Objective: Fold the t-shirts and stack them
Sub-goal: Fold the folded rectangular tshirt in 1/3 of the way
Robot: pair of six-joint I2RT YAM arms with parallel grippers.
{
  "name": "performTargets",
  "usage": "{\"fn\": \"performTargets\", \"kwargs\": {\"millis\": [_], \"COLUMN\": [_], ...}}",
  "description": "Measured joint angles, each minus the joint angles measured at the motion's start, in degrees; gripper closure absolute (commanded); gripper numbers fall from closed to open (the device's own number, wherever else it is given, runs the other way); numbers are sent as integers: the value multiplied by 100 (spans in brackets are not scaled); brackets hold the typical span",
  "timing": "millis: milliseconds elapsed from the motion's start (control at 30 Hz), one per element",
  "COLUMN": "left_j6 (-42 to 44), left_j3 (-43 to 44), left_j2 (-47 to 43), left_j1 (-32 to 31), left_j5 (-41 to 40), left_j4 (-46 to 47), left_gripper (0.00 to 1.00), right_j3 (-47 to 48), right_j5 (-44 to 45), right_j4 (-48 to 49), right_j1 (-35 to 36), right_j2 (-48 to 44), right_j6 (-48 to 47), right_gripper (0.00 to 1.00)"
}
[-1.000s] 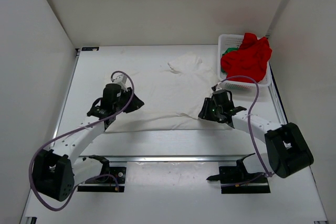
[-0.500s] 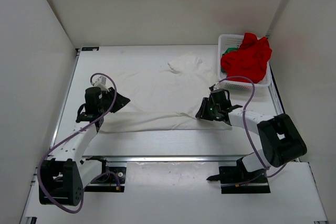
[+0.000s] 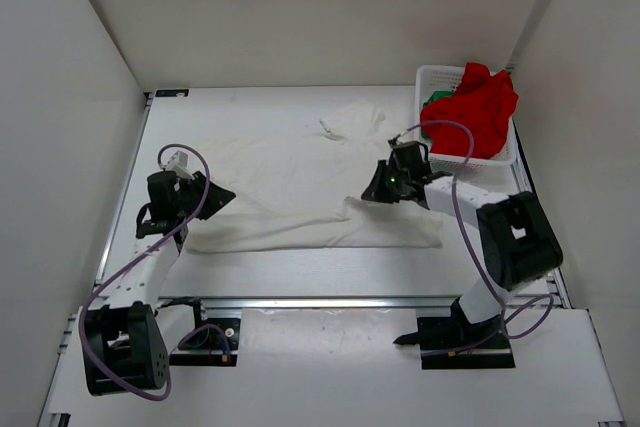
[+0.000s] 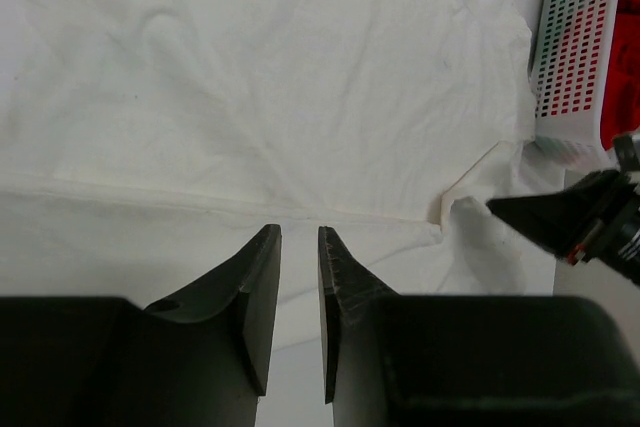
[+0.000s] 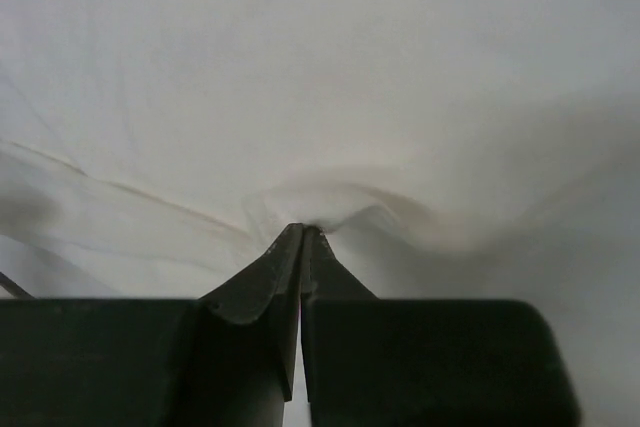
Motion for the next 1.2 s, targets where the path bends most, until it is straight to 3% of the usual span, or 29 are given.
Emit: {"fn": "performTargets", "kwargs": {"millis": [67,133,300,467,600,800,867,1067,1200], "left_j6": [4,39,295,682,911,1276,1375,1561,1587], "left_j3": [-15,-15,-11,133,236,944,1130,1204,1110], "left_j2": [-24,-46,-151,-321,-140,841,1217,2286,2142], "left_j1": [-4,-26,-105,-234,-533,-2221,-2426,-1779,-1165], "left_j5": [-2,-9,-184,-758,-1117,-2677,-2900,-2625,-2389], "left_j4": [-11,-66,-472,-1108,-1486,-2444,-2616,-2752,-2778], "left_gripper": [68,66,66,67,72,76,76,76,70], "right_j3": [743,1464,1749,579,-710,-1561,-1598,-1810,-2083], "right_j5": [-68,-76,103,396,494,702,758,881,927], "right_j4": [-81,-116,-212,-190,-107,-164,-120,129,319], "right_j1": [15,59,258,376,317,341,356,470,750], "right_j2": [525,997,957,-107,-1021,-1211,-1261,-1401,-1635], "right_j6": [22,-4,-197,-402,-426,-492,-509,-507,-455], "right_gripper": [84,76,68,100,100,100,100,100,100]}}
